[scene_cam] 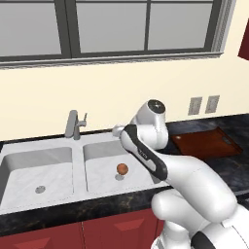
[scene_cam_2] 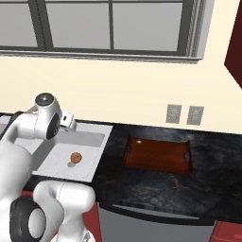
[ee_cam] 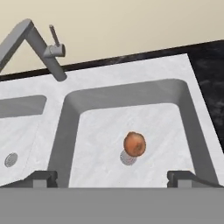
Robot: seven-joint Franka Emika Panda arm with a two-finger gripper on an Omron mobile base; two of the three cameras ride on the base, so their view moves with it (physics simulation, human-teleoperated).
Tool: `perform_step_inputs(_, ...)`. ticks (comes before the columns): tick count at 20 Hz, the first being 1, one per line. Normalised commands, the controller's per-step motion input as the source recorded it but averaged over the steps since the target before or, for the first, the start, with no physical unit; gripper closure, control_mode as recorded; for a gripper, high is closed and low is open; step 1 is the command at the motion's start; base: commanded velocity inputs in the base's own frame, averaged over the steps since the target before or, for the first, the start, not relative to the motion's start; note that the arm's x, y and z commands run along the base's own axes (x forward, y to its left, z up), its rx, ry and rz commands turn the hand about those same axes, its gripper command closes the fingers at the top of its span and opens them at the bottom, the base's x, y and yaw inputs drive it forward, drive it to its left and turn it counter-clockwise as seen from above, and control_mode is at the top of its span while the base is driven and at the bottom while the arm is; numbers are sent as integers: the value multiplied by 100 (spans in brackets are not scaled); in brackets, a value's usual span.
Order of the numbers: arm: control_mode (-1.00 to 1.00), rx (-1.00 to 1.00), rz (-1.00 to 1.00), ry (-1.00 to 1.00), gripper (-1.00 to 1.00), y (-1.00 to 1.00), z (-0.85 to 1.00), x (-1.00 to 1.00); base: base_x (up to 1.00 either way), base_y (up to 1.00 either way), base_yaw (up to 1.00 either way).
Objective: Pick up all produce items and place them in the sink. Turn on the sink faucet to wash them. Then turn the sink off and put them in the tray.
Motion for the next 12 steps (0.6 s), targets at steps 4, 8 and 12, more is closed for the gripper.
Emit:
perform_step_inputs(4,-100,-7,-3,17,-100,-30,-28,0,0,0,0)
perform_step_inputs(8,-100,-8,-4,20,-100,-8,-42,5,0,0,0)
perform_step_inputs(12,-100,-10,-4,21,-100,0,-50,12,0,0,0)
